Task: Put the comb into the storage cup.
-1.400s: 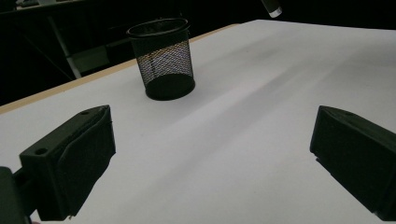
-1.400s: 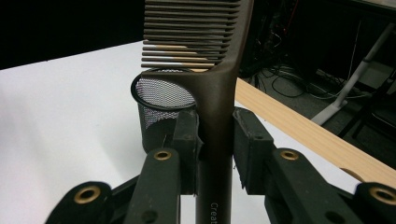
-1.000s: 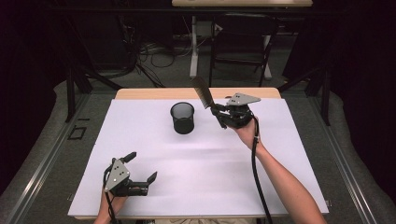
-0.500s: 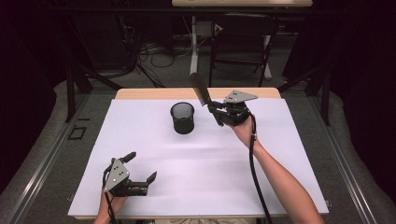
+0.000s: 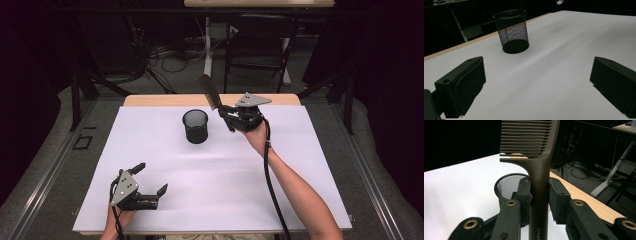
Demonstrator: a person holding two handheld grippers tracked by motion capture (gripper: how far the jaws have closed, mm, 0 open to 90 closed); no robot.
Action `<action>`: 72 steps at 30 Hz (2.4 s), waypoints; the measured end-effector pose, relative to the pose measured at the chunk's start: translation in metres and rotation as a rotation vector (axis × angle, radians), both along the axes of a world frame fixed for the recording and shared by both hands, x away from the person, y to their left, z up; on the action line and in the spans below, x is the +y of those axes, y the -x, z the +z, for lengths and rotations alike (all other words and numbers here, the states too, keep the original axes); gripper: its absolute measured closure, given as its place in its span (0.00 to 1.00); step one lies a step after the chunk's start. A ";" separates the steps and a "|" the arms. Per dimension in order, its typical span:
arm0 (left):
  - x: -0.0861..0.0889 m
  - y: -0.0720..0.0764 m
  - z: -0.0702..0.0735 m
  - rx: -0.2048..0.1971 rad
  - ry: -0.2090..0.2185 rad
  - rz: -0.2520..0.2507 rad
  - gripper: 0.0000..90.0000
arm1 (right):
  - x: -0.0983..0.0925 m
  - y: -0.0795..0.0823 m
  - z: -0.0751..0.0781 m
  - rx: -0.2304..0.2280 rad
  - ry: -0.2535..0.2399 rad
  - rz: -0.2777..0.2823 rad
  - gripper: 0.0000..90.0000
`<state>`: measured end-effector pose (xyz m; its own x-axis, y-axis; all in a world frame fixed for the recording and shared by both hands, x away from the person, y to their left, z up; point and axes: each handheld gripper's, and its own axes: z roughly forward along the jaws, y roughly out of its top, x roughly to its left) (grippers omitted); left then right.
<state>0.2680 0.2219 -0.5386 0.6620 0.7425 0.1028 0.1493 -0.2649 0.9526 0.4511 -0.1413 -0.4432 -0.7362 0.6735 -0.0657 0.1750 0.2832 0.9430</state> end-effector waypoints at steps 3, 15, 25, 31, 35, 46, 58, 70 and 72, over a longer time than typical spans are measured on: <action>0.000 0.000 0.000 -0.001 0.001 -0.002 0.00 | 0.002 -0.001 0.000 -0.001 0.000 0.002 0.81; 0.000 0.000 0.000 -0.001 0.004 -0.002 0.00 | 0.007 -0.004 0.006 -0.017 -0.015 -0.001 0.81; 0.000 0.000 0.000 -0.002 0.002 -0.004 0.00 | 0.011 -0.008 0.009 -0.027 -0.028 0.000 0.81; 0.000 0.000 0.000 -0.001 0.002 -0.004 0.00 | 0.014 -0.010 0.010 -0.031 -0.036 0.002 0.81; 0.000 0.000 0.000 -0.001 0.002 -0.004 0.00 | 0.016 -0.011 0.012 -0.034 -0.038 0.003 0.81; 0.000 0.000 0.000 -0.005 0.003 -0.001 0.00 | 0.020 -0.013 0.015 -0.045 -0.052 0.002 0.81; 0.000 0.001 0.000 -0.004 0.008 -0.001 0.00 | 0.024 -0.016 0.015 -0.049 -0.071 0.005 0.81; 0.000 0.001 0.001 -0.003 0.008 0.000 0.00 | 0.032 -0.016 0.017 -0.063 -0.080 0.018 0.81; 0.000 0.001 0.001 -0.003 0.007 -0.002 0.00 | 0.033 -0.017 0.018 -0.064 -0.081 0.021 0.81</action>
<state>0.2671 0.2219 -0.5381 0.6631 0.7419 0.0998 0.1459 -0.2589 0.9548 0.4676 -0.1082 -0.4253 -0.7461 0.6632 -0.0586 0.1088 0.2082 0.9720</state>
